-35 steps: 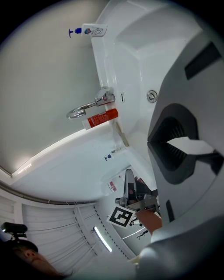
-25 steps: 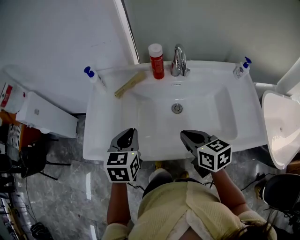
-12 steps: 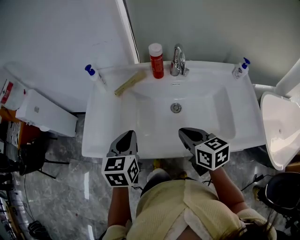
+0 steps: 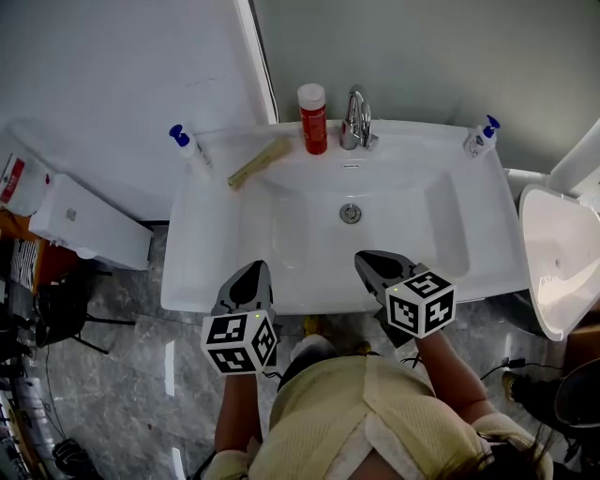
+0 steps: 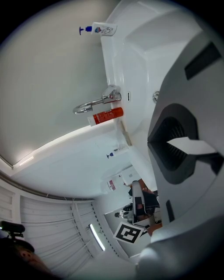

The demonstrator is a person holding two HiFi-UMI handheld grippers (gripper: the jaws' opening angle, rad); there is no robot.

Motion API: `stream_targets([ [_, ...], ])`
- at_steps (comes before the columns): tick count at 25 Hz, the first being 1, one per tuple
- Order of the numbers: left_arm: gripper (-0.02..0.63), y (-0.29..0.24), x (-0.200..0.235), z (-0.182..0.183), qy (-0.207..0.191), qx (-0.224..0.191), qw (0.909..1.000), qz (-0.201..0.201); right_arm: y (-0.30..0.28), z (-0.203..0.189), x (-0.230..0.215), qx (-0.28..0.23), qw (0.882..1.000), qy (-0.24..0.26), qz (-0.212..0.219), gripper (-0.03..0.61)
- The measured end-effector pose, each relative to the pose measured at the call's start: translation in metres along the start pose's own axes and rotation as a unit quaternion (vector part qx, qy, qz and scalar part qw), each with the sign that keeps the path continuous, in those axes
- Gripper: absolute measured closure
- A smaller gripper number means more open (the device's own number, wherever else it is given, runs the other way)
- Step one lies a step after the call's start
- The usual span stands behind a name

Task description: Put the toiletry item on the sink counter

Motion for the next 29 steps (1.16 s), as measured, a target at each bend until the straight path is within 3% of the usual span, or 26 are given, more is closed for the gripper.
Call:
stream_targets([
  [29,0.568,-0.0019,0.0074,0.0013,0.001,0.008,1.0000,0.004,-0.0046,0.0061,-0.0024,-0.005,1.000,0.002,-0.010,0.554],
])
Point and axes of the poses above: the fingertips, and each gripper's own axes: y backward along the fingers, x to its left, z out of its top, the point moved 7 cm from there along y, backward along the fingers, and after that the axes turned 1 degree about z, right-handed, at the moved point
